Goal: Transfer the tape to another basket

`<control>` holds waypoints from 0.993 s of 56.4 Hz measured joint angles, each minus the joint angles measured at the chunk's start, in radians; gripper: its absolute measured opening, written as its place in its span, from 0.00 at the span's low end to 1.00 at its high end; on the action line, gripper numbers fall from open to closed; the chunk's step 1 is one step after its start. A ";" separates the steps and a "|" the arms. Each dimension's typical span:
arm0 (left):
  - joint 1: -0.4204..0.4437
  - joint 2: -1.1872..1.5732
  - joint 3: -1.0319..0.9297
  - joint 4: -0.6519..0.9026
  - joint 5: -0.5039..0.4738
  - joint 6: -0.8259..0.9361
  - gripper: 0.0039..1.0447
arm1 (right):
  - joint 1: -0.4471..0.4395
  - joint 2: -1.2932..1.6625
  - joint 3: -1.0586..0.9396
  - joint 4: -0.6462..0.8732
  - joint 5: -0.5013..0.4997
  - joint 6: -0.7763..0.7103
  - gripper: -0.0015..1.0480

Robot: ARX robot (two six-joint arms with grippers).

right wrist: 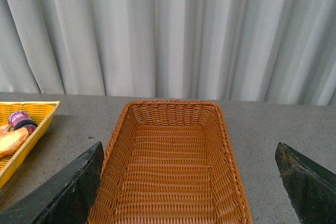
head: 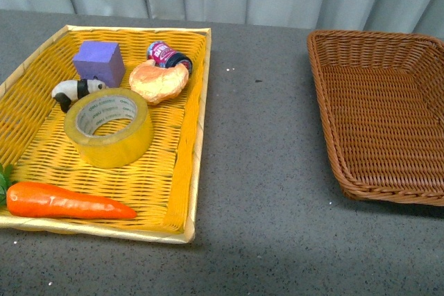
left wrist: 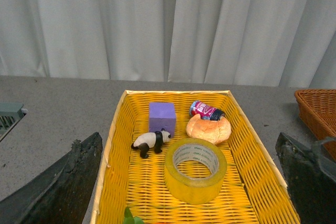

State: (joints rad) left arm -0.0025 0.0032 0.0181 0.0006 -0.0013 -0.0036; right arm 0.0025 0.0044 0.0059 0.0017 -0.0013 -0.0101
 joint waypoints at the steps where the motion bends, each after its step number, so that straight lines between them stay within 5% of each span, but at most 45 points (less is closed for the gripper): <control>1: 0.000 0.000 0.000 0.000 0.000 0.000 0.94 | 0.000 0.000 0.000 0.000 0.000 0.000 0.91; 56: 0.000 0.000 0.000 0.000 0.000 0.000 0.94 | 0.000 0.000 0.000 0.000 0.000 0.000 0.91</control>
State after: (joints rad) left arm -0.0025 0.0032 0.0181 0.0006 -0.0013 -0.0036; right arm 0.0025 0.0044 0.0059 0.0017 -0.0013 -0.0101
